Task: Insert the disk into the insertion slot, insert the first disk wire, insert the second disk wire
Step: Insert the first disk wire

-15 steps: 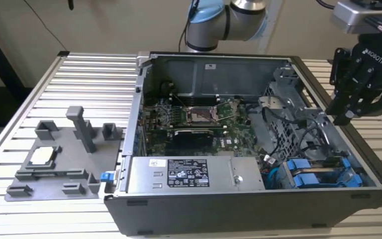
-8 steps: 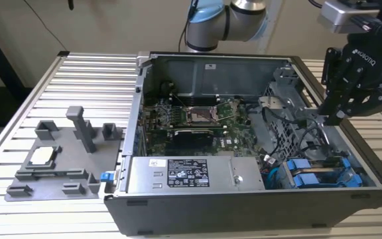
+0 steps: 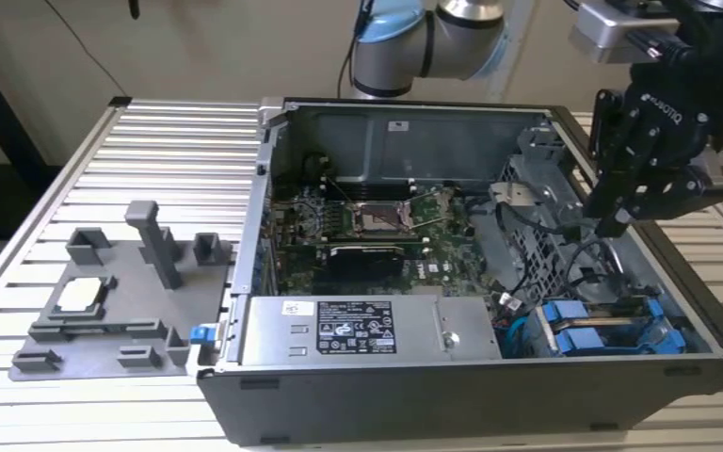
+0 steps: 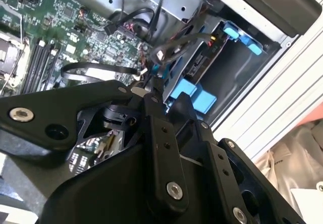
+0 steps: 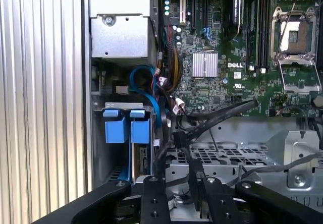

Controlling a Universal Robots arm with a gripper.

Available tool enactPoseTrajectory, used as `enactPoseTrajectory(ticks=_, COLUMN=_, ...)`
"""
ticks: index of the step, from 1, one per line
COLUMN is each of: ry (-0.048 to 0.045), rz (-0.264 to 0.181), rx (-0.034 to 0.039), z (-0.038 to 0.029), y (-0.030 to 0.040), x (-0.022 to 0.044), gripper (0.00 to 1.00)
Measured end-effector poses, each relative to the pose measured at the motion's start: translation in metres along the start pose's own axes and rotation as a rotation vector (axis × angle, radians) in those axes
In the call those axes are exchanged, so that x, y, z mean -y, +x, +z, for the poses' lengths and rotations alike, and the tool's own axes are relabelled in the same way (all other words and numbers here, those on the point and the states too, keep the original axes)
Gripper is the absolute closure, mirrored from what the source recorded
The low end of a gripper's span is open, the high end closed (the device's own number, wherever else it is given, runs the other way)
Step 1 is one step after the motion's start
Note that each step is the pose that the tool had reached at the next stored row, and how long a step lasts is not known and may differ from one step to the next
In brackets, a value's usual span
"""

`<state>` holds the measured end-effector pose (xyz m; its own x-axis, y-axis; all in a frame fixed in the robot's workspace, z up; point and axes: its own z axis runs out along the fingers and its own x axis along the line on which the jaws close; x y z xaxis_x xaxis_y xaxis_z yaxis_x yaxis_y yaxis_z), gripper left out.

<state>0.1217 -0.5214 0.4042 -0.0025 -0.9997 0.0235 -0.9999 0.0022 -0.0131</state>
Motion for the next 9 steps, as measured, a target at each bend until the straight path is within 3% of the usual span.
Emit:
enactPoseTrajectory(ticks=5, ry=0.0258, rz=0.001, rx=-0.001, z=0.0, y=-0.0013, x=-0.0154, gripper=0.67)
enactPoseTrajectory(ticks=7, ry=0.0449, rz=0.001, rx=-0.0035, z=0.0002, y=-0.0025, x=-0.0204, gripper=0.67)
enactPoseTrajectory(ticks=9, ry=0.0729, rz=0.002, rx=-0.0053, z=0.0006, y=-0.0039, x=-0.025, gripper=0.67)
